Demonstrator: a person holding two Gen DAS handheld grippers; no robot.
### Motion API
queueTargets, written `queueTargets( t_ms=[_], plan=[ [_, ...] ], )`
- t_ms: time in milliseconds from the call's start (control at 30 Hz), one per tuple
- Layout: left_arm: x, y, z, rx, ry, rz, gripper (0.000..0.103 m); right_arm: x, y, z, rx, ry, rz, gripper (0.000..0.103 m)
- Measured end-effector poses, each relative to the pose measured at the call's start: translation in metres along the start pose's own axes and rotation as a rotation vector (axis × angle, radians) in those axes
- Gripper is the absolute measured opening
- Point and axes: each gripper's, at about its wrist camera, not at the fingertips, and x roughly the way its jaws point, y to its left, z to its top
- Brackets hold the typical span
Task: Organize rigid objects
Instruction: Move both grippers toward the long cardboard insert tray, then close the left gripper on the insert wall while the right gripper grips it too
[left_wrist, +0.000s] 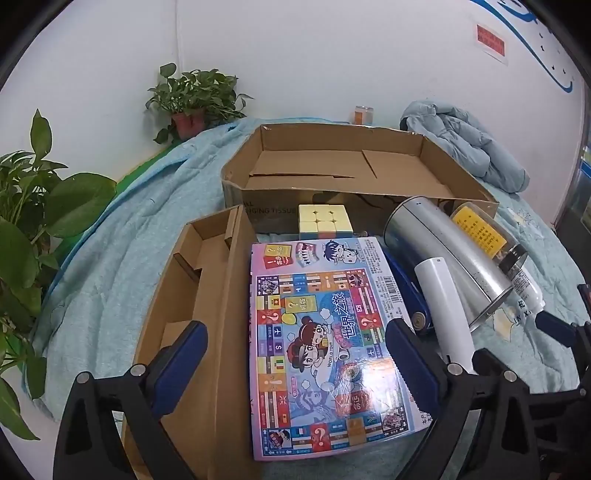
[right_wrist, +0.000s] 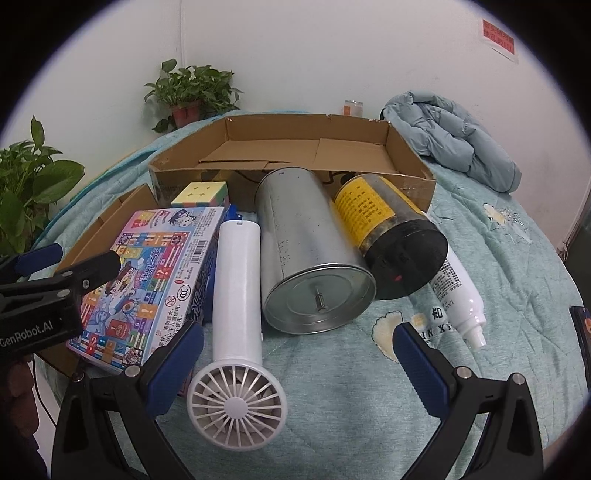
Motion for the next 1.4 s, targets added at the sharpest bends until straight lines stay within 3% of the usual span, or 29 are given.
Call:
queueTargets(
  t_ms=[267,667,800,867,967,1067,1200,1300,1333,1367,1400],
  plan=[
    [0.006,0.000,0.003,0.010,-0.004,-0.035,0.098,0.004,-0.012,0.010,0.031,0.006,-0.041,0.102],
    [-0.008,0.009,0.005,-0.026,0.005,-0.020,0.098,-0.001,-0.006,0.012,0.017,0.007,-0.008,0.102],
    [-0.016,0.030,0.004,-0.115,0.011,-0.055,0.098,-0.007,-0.004,0.017,0.000,-0.002,-0.006,0.102],
    [-0.022,0.046,0.004,-0.151,-0.025,-0.062,0.098,-0.010,0.000,0.020,-0.008,-0.010,0.013,0.102],
    [-0.028,0.076,0.005,-0.195,-0.027,-0.047,0.098,-0.018,0.009,0.028,-0.021,-0.030,0.073,0.102],
    [-0.034,0.114,-0.004,-0.229,-0.088,-0.055,0.098,-0.029,0.031,0.032,-0.052,-0.072,0.166,0.102],
    [-0.030,0.154,-0.016,-0.232,-0.007,-0.066,0.098,-0.030,0.071,0.030,-0.121,-0.064,0.252,0.102],
    [-0.018,0.165,-0.029,-0.230,0.139,-0.093,0.095,-0.026,0.107,0.025,-0.204,-0.020,0.305,0.102],
    [-0.012,0.172,-0.036,-0.253,0.160,-0.136,0.087,-0.028,0.116,0.022,-0.226,-0.013,0.314,0.102],
    [-0.006,0.173,-0.040,-0.286,0.203,-0.168,0.072,-0.027,0.127,0.021,-0.254,0.002,0.328,0.102],
    [-0.002,0.177,-0.045,-0.321,0.225,-0.198,0.066,-0.025,0.135,0.020,-0.275,0.022,0.342,0.101]
  ],
)
